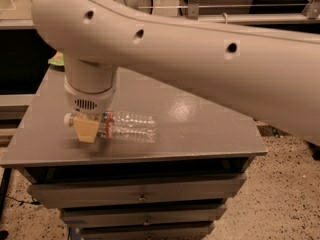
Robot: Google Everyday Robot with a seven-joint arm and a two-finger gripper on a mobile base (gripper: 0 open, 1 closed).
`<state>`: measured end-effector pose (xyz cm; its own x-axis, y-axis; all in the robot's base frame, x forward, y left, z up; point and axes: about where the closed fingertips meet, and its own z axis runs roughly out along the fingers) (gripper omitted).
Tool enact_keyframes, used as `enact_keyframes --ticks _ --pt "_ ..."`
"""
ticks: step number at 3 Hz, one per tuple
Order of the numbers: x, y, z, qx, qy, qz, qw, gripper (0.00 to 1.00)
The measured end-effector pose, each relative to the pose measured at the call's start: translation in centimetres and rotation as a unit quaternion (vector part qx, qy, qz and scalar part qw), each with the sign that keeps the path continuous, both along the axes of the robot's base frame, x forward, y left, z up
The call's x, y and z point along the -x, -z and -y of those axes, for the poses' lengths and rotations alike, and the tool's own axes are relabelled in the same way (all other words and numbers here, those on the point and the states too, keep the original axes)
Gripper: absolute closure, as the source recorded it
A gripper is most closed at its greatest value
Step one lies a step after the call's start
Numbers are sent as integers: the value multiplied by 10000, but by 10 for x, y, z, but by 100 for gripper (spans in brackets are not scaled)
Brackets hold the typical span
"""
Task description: Place water bottle upright
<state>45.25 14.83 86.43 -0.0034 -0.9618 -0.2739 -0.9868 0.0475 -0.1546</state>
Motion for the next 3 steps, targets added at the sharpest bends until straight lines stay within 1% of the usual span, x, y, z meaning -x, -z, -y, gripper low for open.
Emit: enact_keyframes --ticks 1,2,3 --pt "-19 -26 17 -736 -61 225 9970 100" --pt "-36 -54 36 -1686 -66 450 9846 100" --pt "-44 -84 47 -2582 -175 663 9637 100"
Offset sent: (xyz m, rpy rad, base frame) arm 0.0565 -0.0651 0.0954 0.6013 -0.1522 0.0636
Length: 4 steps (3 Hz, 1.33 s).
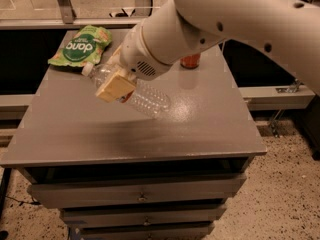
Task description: Place water bottle upright
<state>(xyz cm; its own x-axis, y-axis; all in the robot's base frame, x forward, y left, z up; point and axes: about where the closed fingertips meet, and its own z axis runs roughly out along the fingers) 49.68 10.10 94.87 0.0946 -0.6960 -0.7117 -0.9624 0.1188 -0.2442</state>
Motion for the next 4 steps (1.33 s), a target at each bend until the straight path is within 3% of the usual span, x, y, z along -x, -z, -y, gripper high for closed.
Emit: enact_keyframes --ticks 1,2,3,4 --pt "3 -16 6 -826 -155 162 9963 100" --pt "12 -36 12 -1681 -335 331 9846 100" --pt "19 -52 22 -2342 -422 484 9701 100" --pt "22 -63 44 -2832 -232 569 9571 100"
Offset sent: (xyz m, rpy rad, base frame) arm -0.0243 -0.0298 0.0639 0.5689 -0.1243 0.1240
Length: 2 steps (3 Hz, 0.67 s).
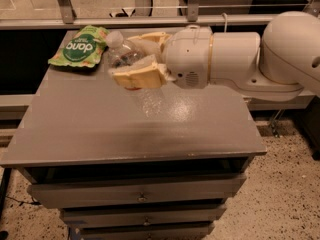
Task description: Place water bottle upright
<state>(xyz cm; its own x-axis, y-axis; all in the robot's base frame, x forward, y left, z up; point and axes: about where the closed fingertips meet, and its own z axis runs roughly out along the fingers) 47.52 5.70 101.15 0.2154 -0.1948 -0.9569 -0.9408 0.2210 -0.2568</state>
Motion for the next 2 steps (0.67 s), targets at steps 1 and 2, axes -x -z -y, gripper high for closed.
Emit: enact_keyframes --ticks 1,2 --pt "-2 -1 33 -387 358 -68 9986 100" --pt "-4 6 64 -703 710 -217 9948 100"
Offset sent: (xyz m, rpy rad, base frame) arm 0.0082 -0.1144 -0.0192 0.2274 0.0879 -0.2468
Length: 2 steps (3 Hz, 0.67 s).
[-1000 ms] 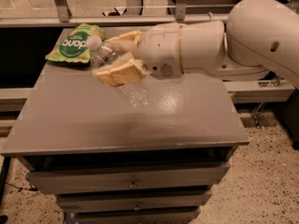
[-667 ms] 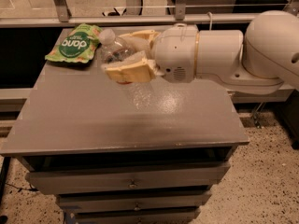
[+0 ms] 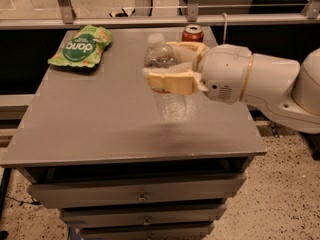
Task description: Place water bottle upright
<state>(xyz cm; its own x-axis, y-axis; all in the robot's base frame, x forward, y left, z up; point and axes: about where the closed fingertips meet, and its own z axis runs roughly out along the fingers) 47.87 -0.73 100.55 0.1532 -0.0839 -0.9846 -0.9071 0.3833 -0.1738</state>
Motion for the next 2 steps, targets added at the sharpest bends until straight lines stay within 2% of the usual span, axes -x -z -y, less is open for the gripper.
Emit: enact_keyframes --ticks 2 --pt "2 0 2 -112 40 -5 9999 100"
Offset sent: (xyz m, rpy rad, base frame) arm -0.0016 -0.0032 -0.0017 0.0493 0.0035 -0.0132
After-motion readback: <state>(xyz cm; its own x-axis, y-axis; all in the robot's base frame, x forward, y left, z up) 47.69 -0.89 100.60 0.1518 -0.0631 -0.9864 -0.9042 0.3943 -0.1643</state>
